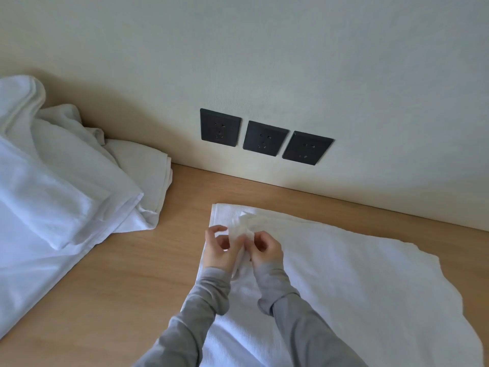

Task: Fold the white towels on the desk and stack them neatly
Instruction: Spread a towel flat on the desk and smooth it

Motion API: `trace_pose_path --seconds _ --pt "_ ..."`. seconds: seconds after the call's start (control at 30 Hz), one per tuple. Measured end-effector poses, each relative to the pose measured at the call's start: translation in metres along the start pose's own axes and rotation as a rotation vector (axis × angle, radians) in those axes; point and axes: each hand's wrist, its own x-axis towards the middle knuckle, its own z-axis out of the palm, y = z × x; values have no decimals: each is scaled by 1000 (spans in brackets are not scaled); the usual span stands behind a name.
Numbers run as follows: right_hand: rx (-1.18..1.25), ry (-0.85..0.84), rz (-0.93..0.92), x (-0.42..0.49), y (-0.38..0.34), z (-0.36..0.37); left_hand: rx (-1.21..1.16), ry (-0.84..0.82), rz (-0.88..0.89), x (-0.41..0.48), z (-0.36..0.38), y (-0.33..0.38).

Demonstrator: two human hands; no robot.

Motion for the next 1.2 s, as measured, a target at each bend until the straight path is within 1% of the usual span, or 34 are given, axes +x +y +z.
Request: trace_pose_path --seconds 0.07,0.13,0.17,0.23,0.27,0.3,0.37,0.4,0.6,0.7,0.8,0.9,0.97,1.07,1.13,1.2 --pt "7 -5 -91 -6 -5 -2 128 17 -8 7 6 7" --pt "10 32 -133 -10 -11 -5 188 80 67 9 8 10" --pt "12 95 -150 -12 -14 -8 207 139 113 9 7 11" --pt "18 318 -226 -14 -18 -14 251 275 227 9 2 11" --pt "25 422 -290 -15 -21 -17 250 316 293 7 0 13" --pt "22 472 -357 -17 -25 -18 246 317 354 5 0 16" --pt "-39 426 -447 -22 -33 -15 250 235 438 -5 6 21" --pt "-78 390 -452 -23 -36 -11 239 197 445 -10 10 22" --pt "-162 358 -389 -28 -34 -14 32 104 315 -25 10 21" --pt "-156 365 -352 -34 -32 -16 81 107 316 -29 11 20" --pt "-168 397 -357 -38 -35 -17 51 130 348 -35 14 18" --pt "-146 348 -345 -41 -38 -19 67 154 395 -39 15 18" --pt "-108 276 -310 -43 -38 -18 84 153 412 -40 15 18" --pt "-51 230 -210 -44 -39 -17 117 132 468 -40 12 16" --pt "-17 213 -110 -40 -39 -19 144 83 496 -42 9 14" --pt "-25 194 -50 -34 -37 -22 105 -13 433 -41 4 12"
